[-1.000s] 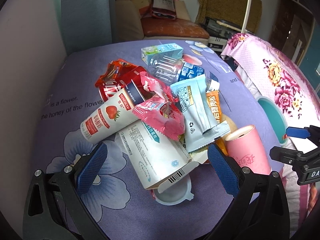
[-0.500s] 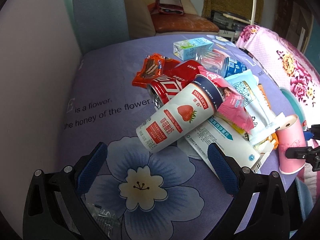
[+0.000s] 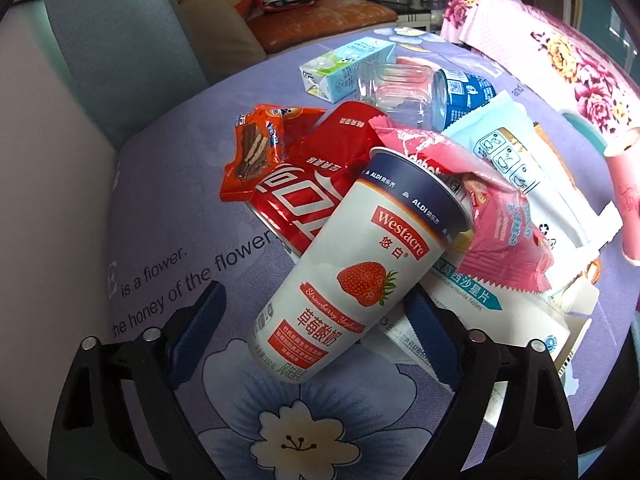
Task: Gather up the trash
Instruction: 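Grasp the white yogurt cup with left tool while right tool grasps pink cup, then carry both cups to the teal wastebasket and release them inside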
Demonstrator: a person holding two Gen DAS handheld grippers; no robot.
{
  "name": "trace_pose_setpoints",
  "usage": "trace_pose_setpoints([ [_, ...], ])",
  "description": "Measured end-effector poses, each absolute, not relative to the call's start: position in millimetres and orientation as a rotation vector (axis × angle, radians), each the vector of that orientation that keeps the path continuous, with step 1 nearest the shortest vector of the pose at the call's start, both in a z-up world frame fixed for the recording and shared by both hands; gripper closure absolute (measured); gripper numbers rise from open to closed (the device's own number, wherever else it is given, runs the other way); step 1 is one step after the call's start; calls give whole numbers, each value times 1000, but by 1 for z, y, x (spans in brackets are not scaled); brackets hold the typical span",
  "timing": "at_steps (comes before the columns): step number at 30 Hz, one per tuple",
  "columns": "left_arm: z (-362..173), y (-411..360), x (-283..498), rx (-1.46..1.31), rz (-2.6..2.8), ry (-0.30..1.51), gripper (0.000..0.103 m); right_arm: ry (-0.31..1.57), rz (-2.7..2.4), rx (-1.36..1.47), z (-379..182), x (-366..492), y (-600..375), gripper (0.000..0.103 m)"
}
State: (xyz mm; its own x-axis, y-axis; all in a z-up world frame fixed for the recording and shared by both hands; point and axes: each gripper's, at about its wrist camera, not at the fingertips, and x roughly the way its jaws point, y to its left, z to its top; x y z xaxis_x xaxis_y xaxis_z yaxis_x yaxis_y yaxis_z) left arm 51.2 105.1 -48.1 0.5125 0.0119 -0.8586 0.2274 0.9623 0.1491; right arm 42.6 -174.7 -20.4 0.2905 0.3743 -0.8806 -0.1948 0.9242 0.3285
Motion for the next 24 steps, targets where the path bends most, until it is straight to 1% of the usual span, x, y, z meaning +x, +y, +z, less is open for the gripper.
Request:
trace_pose_setpoints([
  [1, -48, 106, 52, 233, -138, 1034, 35, 1220, 369, 174, -22, 45, -178, 43],
  [2, -48, 107, 51, 228, -131, 1030, 40, 1222, 359, 180, -24, 46, -181, 42],
  [4, -48, 106, 48, 215, -122, 1028, 46, 1230, 348, 191, -28, 49, -184, 42],
  [7, -47, 106, 42, 167, -138, 1049, 50, 1232, 337, 184, -35, 52, -185, 43],
  [12, -47, 108, 42, 110, -128, 1064, 50, 1236, 336, 181, -42, 57, -184, 43],
  [16, -49, 109, 51, 94, -100, 1082, 47, 1236, 340, 186, -43, 58, -184, 42],
  [18, -50, 105, 57, 111, -89, 1081, 45, 1234, 340, 190, -44, 58, -185, 42],
  [20, -51, 102, 62, 127, -76, 1078, 37, 1235, 339, 196, -44, 59, -187, 42],
  [22, -53, 103, 67, 112, -79, 1074, 35, 1234, 336, 205, -44, 60, -190, 42],
  [24, -54, 106, 70, 77, -84, 1077, 35, 1229, 335, 205, -43, 61, -191, 42],
])
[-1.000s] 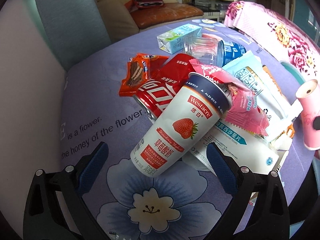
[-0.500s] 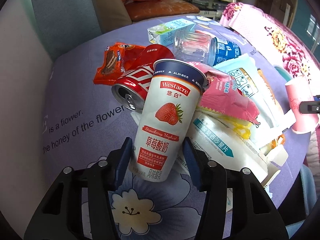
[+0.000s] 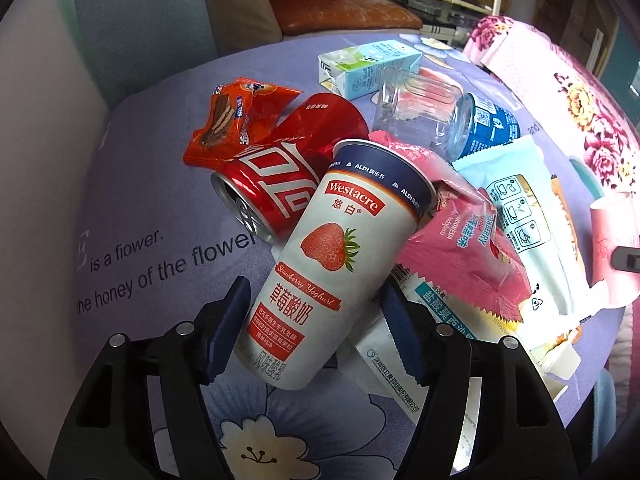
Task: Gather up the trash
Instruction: 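Carry both cups to the teal wastebasket and release them inside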
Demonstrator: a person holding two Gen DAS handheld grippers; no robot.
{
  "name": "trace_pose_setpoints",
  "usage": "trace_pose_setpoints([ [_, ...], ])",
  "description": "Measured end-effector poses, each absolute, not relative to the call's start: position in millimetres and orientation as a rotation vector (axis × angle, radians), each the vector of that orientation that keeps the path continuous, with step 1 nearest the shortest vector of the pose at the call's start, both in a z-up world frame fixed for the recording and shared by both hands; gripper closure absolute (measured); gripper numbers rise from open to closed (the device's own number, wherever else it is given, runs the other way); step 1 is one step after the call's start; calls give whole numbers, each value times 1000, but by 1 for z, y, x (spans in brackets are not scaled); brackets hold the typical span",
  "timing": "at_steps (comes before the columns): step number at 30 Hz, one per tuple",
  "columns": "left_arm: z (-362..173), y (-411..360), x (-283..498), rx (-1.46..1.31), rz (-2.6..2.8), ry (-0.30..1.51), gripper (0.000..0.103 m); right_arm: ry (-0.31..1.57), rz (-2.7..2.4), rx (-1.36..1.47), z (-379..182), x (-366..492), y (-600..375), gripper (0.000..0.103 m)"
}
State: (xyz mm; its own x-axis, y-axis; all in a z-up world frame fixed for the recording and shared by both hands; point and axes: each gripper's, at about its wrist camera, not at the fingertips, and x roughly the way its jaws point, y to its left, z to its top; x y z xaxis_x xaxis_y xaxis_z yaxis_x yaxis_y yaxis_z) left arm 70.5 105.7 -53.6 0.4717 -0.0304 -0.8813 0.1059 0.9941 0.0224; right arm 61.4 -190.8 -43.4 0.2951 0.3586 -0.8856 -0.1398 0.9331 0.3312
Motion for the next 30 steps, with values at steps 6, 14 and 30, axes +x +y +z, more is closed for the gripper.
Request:
trace_pose_setpoints([
  [6, -43, 97, 55, 52, -54, 1051, 49, 1203, 342, 196, -42, 66, -190, 42],
  [14, -12, 81, 14, -36, -100, 1026, 53, 1176, 374, 226, -38, 64, -195, 42],
  [30, 43, 55, -1, -88, -56, 938, 53, 1092, 406, 310, -21, 55, -236, 42],
])
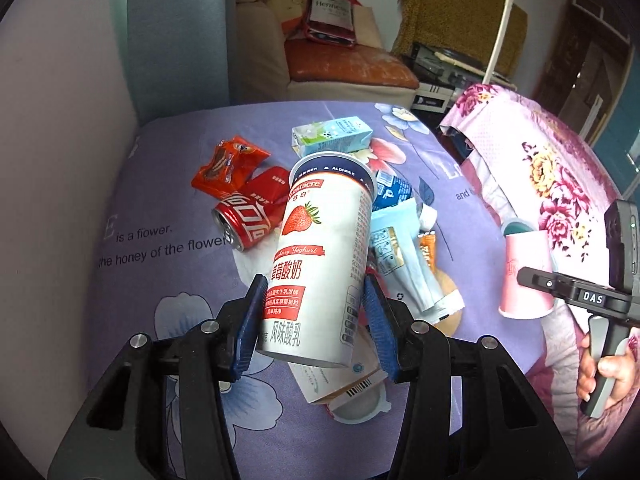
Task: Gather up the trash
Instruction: 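Carry both cups to the teal wastebasket and release them inside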
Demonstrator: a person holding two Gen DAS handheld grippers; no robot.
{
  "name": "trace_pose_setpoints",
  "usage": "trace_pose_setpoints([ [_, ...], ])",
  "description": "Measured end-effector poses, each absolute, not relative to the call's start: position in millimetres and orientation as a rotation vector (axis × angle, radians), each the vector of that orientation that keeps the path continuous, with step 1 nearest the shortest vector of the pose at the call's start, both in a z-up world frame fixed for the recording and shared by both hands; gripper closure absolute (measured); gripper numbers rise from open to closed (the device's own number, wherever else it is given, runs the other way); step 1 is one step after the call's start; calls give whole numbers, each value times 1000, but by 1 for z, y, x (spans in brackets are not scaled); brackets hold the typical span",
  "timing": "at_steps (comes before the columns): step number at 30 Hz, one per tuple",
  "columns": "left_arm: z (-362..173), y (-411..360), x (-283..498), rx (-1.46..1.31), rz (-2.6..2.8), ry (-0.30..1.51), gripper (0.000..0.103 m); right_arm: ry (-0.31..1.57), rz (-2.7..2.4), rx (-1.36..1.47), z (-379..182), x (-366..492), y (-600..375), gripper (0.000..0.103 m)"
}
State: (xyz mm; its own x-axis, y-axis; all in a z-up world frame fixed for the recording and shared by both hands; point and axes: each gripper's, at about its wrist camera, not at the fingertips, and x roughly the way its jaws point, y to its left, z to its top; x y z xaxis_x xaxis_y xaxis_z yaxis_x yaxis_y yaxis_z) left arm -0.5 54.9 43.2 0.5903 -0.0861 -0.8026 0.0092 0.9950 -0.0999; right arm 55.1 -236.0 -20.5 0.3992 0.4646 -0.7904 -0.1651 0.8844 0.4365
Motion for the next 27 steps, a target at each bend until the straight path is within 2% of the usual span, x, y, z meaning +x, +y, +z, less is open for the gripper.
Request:
trace_pose_setpoints([
  [5, 48, 5, 13, -35, -157, 936, 53, 1052, 362, 363, -16, 55, -270, 42],
  [13, 29, -117, 59, 43, -374, 991, 53, 976, 193, 490, -18, 52, -369, 42],
  [22, -28, -259, 87, 228, -550, 1093, 53, 974, 7, 584, -48, 46, -462, 42],
  [27, -65, -304, 91, 312, -594, 1166, 53, 1014, -42, 609, -73, 43, -484, 42],
])
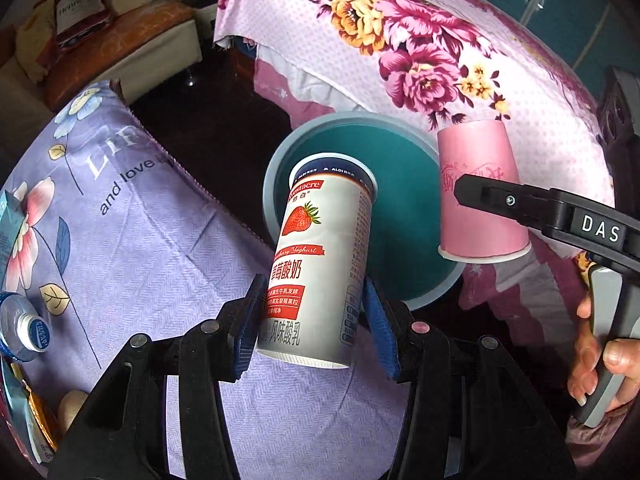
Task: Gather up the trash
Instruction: 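Carry both cups to the teal wastebasket and release them inside, then return both tools to the pile and approach the pink wafer wrapper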
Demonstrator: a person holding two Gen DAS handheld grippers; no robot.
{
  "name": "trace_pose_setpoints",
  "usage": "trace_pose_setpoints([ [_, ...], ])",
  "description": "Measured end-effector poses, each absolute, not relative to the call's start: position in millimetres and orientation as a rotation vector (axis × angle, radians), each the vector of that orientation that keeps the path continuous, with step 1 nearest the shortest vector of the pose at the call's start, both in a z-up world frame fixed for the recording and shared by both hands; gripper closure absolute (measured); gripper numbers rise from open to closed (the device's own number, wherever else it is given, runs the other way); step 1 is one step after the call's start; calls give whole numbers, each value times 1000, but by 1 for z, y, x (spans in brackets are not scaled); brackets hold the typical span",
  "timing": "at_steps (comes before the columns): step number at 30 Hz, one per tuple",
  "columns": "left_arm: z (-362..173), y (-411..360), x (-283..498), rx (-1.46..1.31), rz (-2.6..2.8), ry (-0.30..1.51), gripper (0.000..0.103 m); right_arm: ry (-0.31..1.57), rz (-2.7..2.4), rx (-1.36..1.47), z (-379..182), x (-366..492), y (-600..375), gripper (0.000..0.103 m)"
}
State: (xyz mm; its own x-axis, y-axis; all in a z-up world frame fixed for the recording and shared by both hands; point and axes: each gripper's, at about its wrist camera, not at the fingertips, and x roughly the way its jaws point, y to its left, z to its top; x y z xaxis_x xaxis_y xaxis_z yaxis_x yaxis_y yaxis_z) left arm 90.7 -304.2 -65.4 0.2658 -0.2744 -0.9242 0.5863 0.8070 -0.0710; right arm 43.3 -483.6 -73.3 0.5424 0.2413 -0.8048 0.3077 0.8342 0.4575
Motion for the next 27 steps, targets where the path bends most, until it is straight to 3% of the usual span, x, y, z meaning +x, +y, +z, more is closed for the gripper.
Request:
trace_pose_setpoints([
  [13, -90, -321, 99, 307, -606, 1226, 51, 1082, -62, 613, -101, 46, -490, 42],
  [15, -86, -317, 98, 300, -598, 1215, 47, 1091, -61, 612, -104, 47, -489, 42],
  [17, -80, -310, 95, 291, -588, 1195, 30, 1100, -62, 610, -105, 48, -487, 42],
  [19, -74, -303, 94, 271, -577, 1177, 21, 1112, -64, 603, -108, 48, -484, 42],
  [27, -58, -259, 93, 170, -534, 1175, 13, 1136, -54, 576, -104, 49, -465, 30],
])
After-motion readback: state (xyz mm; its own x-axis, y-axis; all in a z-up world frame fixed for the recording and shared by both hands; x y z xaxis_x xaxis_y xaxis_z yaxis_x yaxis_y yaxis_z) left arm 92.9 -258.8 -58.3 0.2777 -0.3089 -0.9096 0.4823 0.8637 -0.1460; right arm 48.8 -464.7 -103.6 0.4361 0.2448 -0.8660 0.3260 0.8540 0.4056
